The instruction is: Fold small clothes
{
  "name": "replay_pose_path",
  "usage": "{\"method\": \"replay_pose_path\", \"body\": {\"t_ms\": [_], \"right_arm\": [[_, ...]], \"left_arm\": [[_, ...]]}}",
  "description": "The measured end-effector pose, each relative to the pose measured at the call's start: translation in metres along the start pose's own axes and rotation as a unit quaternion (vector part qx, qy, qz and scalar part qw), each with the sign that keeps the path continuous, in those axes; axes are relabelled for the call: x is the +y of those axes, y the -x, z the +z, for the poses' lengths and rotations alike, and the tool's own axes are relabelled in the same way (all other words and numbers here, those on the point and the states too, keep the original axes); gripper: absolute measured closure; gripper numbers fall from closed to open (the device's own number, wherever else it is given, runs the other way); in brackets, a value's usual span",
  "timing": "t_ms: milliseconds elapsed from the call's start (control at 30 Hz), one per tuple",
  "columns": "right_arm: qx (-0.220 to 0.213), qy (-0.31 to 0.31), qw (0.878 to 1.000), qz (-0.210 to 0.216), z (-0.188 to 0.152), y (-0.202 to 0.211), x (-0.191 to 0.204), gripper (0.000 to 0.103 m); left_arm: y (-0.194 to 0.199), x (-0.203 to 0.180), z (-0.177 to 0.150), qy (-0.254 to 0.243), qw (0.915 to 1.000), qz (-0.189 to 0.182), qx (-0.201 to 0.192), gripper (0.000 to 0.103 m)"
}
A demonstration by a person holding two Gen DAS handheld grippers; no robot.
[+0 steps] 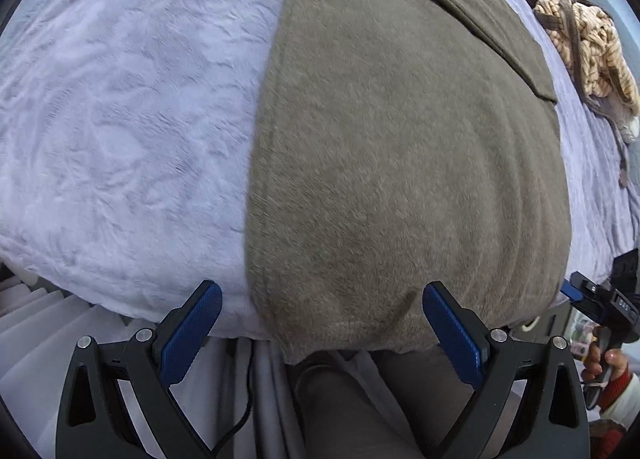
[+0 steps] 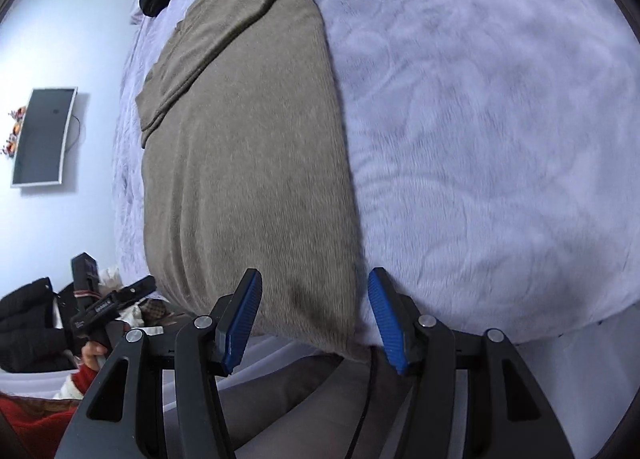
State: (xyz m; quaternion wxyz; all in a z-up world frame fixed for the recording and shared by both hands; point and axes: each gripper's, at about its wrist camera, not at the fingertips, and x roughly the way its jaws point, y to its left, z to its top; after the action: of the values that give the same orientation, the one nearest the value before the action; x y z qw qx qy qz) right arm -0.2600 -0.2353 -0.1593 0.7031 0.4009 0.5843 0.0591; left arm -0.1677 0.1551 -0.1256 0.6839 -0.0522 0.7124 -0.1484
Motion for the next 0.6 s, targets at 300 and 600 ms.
{"method": "replay_pose_path", "body": {"t_ms": [300, 600], "right_arm": [[0.045, 0.026, 0.997, 0.055, -0.010, -0.028, 0.006, 0.039], [0.084, 0.005, 0.992, 0.093, -0.019, -0.056, 0.010, 0.039]], "left_arm": [[-0.012, -0.012, -0.011, -0.044, 0.9969, -0.065, 0.008, 0.003], [-0.020, -0.006, -0.022, -0.025, 0.9960, -0.082, 0.024, 0.047]]}}
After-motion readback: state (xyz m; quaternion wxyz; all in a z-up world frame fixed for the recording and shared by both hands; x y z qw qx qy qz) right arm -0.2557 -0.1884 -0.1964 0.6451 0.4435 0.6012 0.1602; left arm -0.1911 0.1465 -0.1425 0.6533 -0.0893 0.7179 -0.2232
